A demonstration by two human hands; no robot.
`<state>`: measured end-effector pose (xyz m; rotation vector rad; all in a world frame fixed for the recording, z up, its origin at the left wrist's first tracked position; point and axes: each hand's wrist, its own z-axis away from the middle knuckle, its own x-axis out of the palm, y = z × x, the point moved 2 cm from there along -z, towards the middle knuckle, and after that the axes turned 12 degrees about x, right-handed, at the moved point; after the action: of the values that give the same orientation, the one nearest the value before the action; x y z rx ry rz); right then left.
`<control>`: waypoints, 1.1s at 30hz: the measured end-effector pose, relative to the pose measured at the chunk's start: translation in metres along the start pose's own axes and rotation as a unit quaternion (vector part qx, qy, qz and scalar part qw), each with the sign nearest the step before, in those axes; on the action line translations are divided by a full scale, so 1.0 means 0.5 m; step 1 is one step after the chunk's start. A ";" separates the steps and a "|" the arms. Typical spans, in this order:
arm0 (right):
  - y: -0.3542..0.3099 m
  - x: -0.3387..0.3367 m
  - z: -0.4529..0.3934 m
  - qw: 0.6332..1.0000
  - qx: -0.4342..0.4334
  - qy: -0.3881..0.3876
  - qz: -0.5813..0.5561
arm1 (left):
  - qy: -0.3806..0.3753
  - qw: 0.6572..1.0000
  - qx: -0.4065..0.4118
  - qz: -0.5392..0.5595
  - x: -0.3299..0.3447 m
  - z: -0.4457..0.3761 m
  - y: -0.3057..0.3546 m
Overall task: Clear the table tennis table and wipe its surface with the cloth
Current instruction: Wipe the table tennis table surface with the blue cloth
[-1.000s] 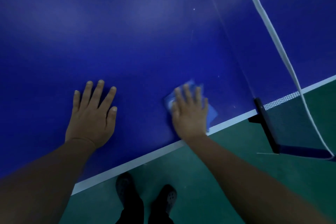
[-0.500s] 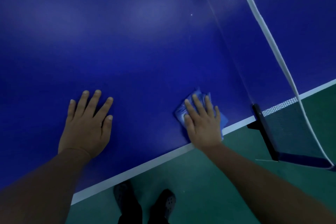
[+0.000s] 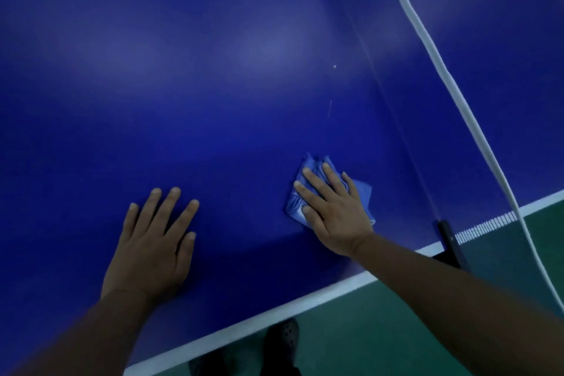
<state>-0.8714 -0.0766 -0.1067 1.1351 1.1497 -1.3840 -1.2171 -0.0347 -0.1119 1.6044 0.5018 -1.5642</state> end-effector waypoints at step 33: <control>0.126 -0.098 -0.746 0.986 -0.162 0.023 0.006 | 0.118 0.969 -0.216 0.015 -0.061 -0.623 0.024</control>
<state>-0.7776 0.2933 -0.1076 0.9402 1.3428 -1.1165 -1.0168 0.2062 -0.1132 1.4510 0.8781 -1.1442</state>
